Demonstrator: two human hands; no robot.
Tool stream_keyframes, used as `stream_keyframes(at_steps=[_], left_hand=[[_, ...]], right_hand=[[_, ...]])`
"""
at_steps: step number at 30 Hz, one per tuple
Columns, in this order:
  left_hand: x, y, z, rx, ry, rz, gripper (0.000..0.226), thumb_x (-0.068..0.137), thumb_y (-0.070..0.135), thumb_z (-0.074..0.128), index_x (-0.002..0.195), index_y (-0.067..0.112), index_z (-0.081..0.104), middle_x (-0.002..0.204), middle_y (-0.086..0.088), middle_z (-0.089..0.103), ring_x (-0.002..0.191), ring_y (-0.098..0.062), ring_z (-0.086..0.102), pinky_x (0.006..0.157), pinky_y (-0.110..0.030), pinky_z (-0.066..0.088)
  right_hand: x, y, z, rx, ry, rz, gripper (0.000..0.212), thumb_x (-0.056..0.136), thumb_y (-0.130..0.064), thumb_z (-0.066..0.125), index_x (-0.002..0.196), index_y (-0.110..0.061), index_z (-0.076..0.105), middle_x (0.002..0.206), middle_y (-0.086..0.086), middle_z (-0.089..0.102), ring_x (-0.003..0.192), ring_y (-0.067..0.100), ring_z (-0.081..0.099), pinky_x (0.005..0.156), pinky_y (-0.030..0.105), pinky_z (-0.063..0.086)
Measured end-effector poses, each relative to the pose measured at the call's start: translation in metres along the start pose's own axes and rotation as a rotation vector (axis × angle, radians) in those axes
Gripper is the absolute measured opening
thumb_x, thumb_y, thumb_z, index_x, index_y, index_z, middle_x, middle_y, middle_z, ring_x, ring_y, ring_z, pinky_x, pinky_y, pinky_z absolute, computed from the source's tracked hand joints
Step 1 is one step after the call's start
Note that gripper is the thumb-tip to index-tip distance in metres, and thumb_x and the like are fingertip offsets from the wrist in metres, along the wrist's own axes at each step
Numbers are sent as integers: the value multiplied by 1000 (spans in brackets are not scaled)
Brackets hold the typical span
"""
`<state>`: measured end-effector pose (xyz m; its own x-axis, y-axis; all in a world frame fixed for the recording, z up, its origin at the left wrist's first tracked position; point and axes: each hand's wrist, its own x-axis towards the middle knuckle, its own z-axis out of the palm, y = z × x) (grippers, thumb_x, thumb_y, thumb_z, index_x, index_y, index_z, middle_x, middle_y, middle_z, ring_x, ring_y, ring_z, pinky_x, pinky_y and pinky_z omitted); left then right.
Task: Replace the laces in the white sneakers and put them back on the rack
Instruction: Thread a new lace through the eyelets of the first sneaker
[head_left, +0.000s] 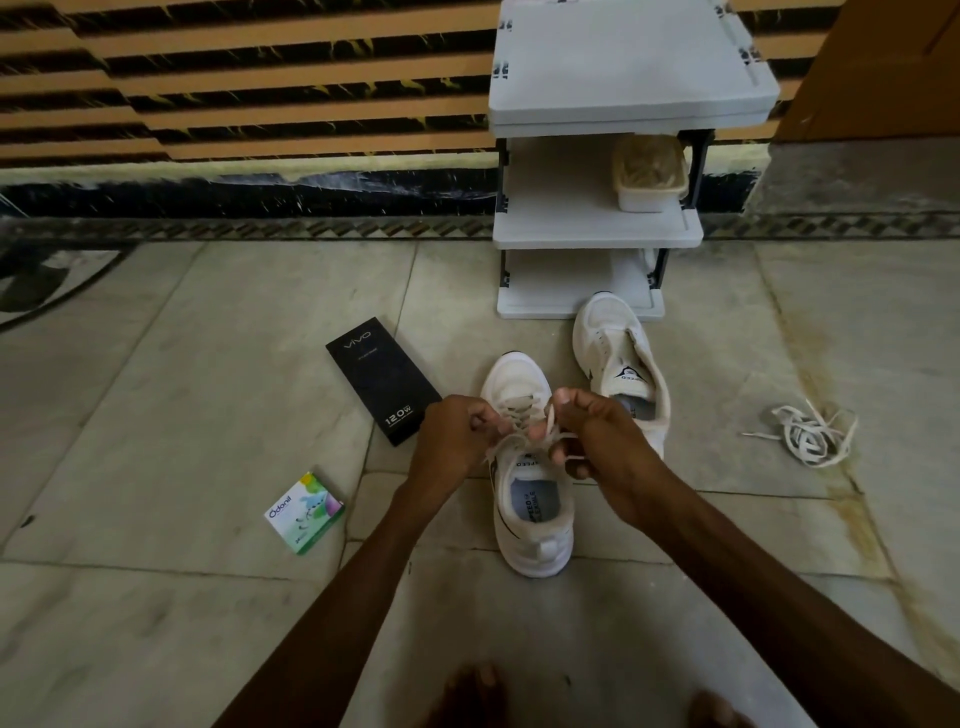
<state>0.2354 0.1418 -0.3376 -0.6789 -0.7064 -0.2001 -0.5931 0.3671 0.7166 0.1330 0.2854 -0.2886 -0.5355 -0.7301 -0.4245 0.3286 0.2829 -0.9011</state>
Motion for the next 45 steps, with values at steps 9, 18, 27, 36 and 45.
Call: stream_keyframes(at_steps=[9, 18, 27, 36, 45], left_hand=[[-6, 8, 16, 89, 220, 132, 32, 86, 10, 69, 116, 20, 69, 119, -1, 68, 107, -15, 64, 89, -25, 53], [-9, 14, 20, 263, 293, 189, 41, 84, 11, 68, 125, 16, 65, 119, -7, 66, 108, -21, 59, 93, -34, 50], [-5, 6, 22, 395, 301, 203, 41, 86, 24, 69, 126, 19, 63, 116, -5, 68, 104, -20, 60, 91, -30, 46], [-15, 4, 27, 284, 277, 191, 28, 85, 13, 66, 113, 13, 68, 106, -6, 70, 96, -21, 64, 83, -31, 52], [-28, 0, -5, 209, -63, 74, 23, 97, 29, 53, 103, 15, 70, 97, -2, 71, 88, -18, 64, 77, -30, 50]], right_hand=[[-6, 11, 7, -255, 140, 19, 34, 102, -30, 46, 73, -15, 56, 60, -5, 51, 49, 1, 43, 45, 15, 34], [-10, 17, 0, -287, 111, -25, 35, 102, -23, 46, 68, -15, 54, 59, -5, 48, 42, -3, 43, 38, 9, 33], [-9, 23, -8, -302, 81, 61, 31, 101, -30, 48, 80, -10, 60, 65, 0, 53, 51, 4, 43, 38, 16, 28], [-8, 44, -5, -629, 132, -147, 33, 100, -23, 49, 75, -5, 63, 69, 7, 64, 63, 9, 58, 64, 24, 47], [-14, 38, -5, -1052, 156, -327, 25, 91, -31, 62, 114, -23, 58, 92, -2, 70, 80, 12, 66, 71, 31, 56]])
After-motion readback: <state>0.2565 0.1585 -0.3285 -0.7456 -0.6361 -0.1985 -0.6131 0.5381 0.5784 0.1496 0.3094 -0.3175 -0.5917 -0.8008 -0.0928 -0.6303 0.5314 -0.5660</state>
